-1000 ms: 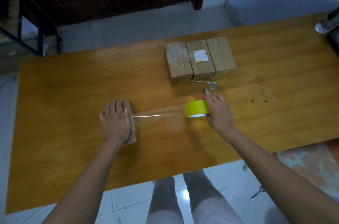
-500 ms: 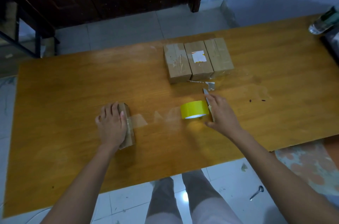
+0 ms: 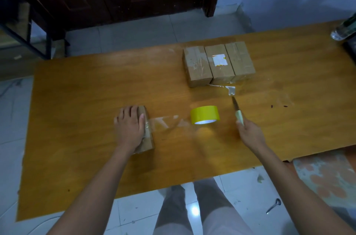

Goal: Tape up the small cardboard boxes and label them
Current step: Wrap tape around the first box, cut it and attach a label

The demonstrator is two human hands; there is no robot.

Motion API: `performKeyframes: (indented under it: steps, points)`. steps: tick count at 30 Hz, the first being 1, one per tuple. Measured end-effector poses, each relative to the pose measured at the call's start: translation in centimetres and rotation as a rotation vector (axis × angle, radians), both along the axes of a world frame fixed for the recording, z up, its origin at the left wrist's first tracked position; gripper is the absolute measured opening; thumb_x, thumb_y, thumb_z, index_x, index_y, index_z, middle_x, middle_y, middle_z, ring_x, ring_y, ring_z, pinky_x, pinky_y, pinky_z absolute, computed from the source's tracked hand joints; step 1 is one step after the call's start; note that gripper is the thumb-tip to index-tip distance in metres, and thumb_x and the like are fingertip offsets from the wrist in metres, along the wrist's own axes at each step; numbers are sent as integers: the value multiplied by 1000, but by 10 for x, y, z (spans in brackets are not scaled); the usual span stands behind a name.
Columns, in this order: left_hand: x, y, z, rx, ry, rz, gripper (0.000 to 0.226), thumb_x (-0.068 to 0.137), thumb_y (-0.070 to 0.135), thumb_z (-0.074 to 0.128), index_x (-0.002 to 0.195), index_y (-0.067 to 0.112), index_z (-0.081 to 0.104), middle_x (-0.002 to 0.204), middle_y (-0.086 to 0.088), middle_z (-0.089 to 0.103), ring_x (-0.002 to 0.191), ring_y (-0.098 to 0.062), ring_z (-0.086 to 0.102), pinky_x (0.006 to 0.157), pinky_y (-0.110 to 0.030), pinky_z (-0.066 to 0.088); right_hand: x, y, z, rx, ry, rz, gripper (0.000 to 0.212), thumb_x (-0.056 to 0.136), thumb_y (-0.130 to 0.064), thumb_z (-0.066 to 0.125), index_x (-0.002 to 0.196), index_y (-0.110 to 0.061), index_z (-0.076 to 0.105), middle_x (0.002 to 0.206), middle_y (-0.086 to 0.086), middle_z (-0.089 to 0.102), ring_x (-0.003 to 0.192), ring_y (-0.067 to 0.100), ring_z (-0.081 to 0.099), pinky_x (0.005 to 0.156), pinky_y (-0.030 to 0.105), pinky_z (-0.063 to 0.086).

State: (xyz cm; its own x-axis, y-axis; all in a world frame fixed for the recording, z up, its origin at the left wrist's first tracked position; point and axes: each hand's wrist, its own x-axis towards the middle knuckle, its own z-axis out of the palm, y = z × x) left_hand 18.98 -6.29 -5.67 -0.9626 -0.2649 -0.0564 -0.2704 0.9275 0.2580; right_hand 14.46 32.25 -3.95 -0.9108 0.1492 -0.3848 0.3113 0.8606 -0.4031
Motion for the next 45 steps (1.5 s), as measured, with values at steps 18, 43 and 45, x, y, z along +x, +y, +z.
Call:
performKeyframes:
  steps: [18,43,45]
  points:
    - [0,-2,-8,-45,5,-9,52,99,40,25,132,9,50,129,-12,55,122,-31,45,98,-47,36,120,-226,-7,-133,105,275,28,103,-38,27,105,-17,46,65,0,57,54,23,57,46,32,36]
    - [0,0,-8,-18,38,1,47,101,38,28,132,10,48,132,-12,52,126,-30,43,105,-48,34,105,-244,-39,51,-68,550,42,104,-21,29,138,4,31,88,15,66,72,26,66,47,24,35]
    - [1,1,-7,-14,33,8,46,101,37,29,133,10,48,133,-12,51,127,-30,43,106,-48,34,101,-244,-37,-40,-194,497,34,102,-16,33,129,2,38,100,24,60,86,37,61,63,35,41]
